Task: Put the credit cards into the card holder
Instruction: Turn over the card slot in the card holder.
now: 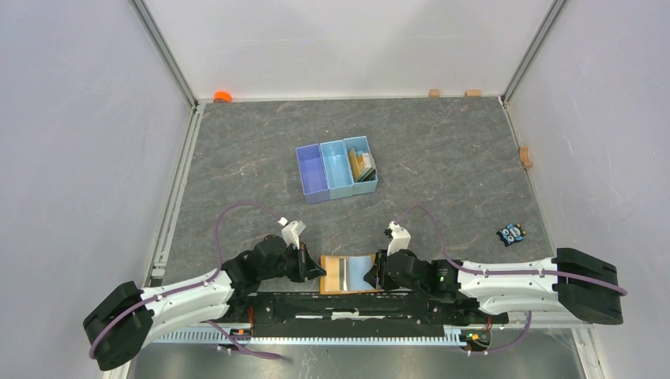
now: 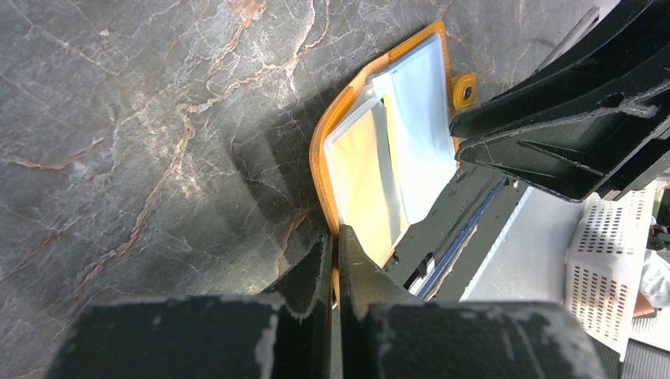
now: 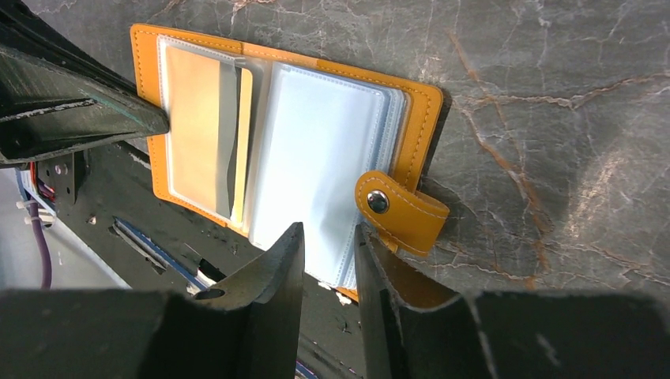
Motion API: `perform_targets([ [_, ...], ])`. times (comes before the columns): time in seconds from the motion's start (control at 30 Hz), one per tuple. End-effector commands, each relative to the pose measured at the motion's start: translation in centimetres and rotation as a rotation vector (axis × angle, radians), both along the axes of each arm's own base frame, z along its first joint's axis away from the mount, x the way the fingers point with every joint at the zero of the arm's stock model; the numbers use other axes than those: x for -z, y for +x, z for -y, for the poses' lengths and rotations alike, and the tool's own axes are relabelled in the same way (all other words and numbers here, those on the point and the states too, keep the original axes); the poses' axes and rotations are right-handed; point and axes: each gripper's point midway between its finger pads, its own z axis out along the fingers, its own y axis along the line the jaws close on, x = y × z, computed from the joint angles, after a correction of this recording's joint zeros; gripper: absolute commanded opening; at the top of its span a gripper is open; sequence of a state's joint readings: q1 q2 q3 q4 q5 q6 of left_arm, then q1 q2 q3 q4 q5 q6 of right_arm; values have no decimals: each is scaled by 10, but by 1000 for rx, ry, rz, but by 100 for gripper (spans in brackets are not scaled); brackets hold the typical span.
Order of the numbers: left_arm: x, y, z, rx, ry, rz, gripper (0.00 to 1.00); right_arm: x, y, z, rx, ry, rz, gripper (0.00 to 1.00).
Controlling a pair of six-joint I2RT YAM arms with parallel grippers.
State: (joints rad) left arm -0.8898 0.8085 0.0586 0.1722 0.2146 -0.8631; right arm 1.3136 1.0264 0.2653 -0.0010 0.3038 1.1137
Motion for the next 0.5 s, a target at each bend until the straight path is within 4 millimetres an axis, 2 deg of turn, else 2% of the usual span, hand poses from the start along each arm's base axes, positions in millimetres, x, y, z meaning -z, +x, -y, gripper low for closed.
perform_targets([
  [0.0, -2, 2, 1, -20, -15, -4, 2, -3, 4, 0, 21, -8, 14, 35],
  [0.13, -2, 2, 1, -19, -15, -4, 2, -2, 3, -2, 10, -6, 11, 35],
  [0.47, -2, 3, 1, -16, -9, -2, 2, -27, 6, -26, -28, 97, 48, 31],
])
